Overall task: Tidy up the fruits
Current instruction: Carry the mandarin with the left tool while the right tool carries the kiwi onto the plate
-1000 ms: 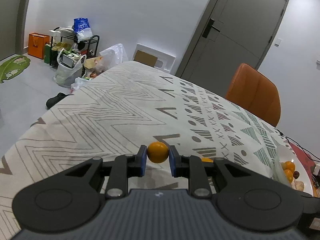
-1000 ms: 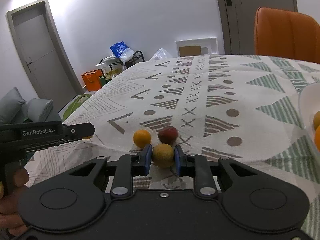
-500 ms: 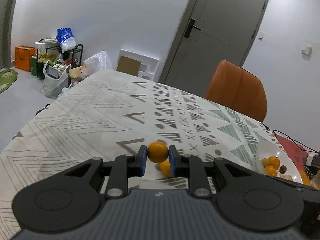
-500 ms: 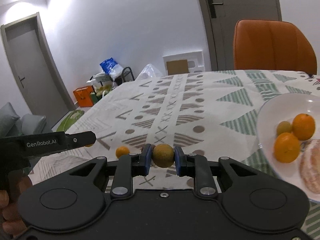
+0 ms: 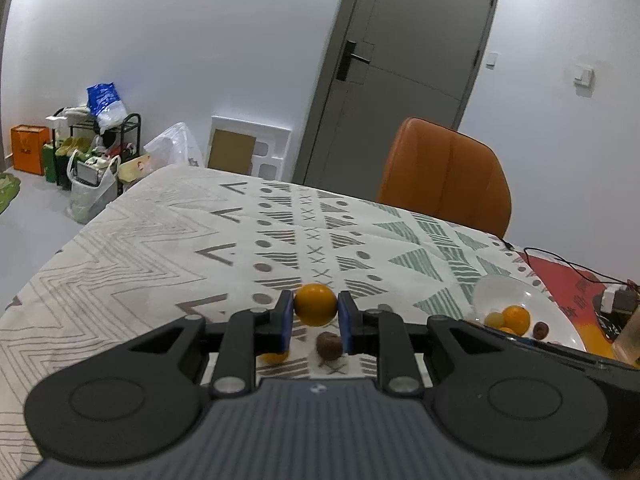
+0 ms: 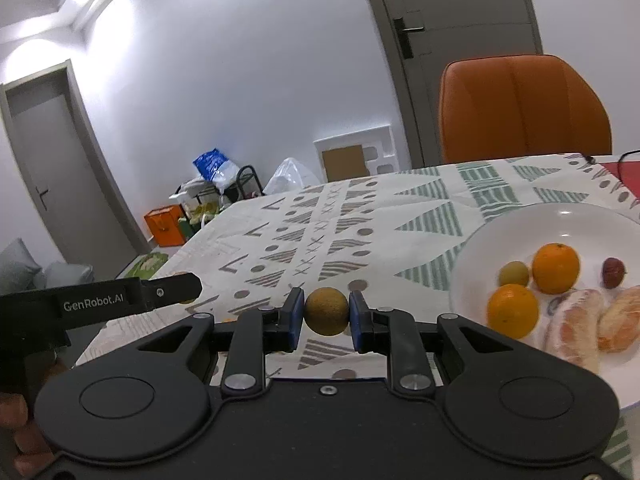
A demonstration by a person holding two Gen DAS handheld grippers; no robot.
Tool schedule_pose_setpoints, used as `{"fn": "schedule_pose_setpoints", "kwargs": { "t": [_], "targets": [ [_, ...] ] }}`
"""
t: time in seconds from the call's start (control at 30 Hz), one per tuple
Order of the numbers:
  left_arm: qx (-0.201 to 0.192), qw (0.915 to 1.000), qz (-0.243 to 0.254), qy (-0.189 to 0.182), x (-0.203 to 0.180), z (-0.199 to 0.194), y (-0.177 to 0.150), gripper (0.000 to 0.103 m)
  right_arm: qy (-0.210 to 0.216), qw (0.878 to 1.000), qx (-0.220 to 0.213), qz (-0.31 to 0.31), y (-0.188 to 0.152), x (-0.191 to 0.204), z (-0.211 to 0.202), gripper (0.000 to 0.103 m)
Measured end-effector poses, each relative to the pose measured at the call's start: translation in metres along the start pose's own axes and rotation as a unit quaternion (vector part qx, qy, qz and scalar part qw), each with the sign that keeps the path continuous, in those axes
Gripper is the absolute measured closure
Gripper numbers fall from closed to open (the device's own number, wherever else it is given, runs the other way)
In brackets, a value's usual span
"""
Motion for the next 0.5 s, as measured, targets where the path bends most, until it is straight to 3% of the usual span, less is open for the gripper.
{"fn": "schedule_pose_setpoints", "kwargs": {
  "t": [0.5],
  "targets": [
    [0.015,0.999,0.038,-0.021,-0.052,0.019,-0.008,0.081,-0.022,0.998,-0.019,0.048,0.001,-0.057,-0.015,0.081]
  ]
}}
Point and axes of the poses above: each gripper's, at about its wrist camera, not at the fingertips, and z roughly the way its jaws point, x to its left, y to its top, the point moved 5 cm from there along z, roughly the way its jaws point, and after that the axes turned 8 degrees about -y, right-handed, at the moved point
